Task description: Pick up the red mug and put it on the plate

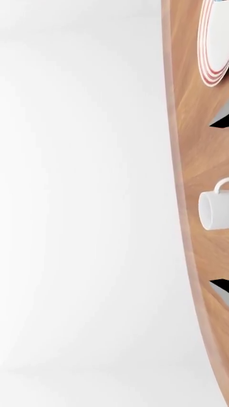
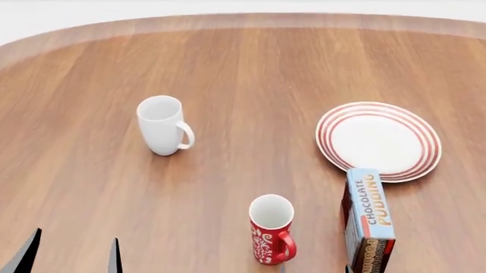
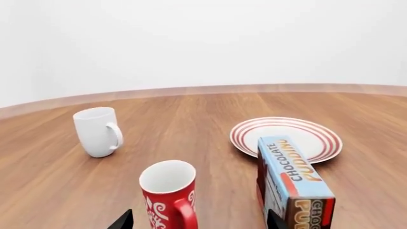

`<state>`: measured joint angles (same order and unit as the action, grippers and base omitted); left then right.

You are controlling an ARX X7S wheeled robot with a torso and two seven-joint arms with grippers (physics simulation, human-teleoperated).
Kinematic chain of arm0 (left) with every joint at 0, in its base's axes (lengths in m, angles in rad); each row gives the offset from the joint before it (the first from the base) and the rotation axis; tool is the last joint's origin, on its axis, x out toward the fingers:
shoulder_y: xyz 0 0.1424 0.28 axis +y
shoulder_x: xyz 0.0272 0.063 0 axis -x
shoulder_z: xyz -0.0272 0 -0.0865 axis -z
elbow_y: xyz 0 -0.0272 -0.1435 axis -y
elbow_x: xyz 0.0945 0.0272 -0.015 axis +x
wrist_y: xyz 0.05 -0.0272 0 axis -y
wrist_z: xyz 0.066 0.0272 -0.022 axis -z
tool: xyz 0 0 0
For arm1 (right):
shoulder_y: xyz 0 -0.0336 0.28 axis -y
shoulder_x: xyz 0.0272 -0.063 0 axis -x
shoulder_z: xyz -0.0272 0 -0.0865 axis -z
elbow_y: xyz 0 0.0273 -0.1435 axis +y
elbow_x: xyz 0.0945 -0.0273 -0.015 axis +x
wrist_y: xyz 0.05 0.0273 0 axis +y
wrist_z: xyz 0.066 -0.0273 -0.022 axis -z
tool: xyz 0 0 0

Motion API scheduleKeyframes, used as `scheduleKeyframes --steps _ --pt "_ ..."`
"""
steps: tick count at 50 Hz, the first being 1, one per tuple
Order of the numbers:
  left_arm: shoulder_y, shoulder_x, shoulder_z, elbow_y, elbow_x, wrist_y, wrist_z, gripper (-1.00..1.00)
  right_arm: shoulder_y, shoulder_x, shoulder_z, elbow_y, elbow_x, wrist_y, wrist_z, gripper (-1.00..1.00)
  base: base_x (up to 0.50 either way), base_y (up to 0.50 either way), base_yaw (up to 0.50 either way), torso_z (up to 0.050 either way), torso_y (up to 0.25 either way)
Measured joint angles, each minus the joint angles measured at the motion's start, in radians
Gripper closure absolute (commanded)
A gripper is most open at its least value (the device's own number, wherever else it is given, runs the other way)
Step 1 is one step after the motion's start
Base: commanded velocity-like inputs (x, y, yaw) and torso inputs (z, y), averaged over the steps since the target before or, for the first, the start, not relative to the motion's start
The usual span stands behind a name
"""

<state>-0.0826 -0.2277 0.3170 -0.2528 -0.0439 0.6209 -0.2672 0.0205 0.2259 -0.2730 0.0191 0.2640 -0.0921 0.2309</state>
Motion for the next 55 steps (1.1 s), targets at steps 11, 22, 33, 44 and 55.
scheduleKeyframes --steps 11,22,33,44,55 --pt "-0.001 -0.003 0.004 0.000 -0.001 0.000 -0.005 -1.00 -0.001 0.004 -0.005 -0.003 0.004 -0.001 0.005 -1.00 0.20 0.00 0.00 0.000 0.000" --pt "-0.002 -0.006 0.009 0.000 -0.002 -0.001 -0.009 -1.00 0.001 0.007 -0.009 -0.002 0.008 -0.004 0.008 -1.00 0.20 0.00 0.00 0.000 0.000" --pt "-0.003 -0.009 0.014 0.000 -0.004 0.000 -0.012 -1.00 0.004 0.010 -0.014 0.004 0.012 -0.007 0.010 -1.00 0.20 0.00 0.00 0.000 0.000" --pt "-0.004 -0.012 0.019 0.000 -0.007 0.001 -0.015 -1.00 0.007 0.014 -0.019 0.005 0.016 -0.007 0.014 -1.00 0.20 0.00 0.00 0.000 0.000" --pt "-0.005 -0.015 0.023 -0.001 -0.008 0.003 -0.019 -1.00 0.008 0.017 -0.023 0.008 0.019 -0.010 0.017 -1.00 0.20 0.00 0.00 0.000 0.000"
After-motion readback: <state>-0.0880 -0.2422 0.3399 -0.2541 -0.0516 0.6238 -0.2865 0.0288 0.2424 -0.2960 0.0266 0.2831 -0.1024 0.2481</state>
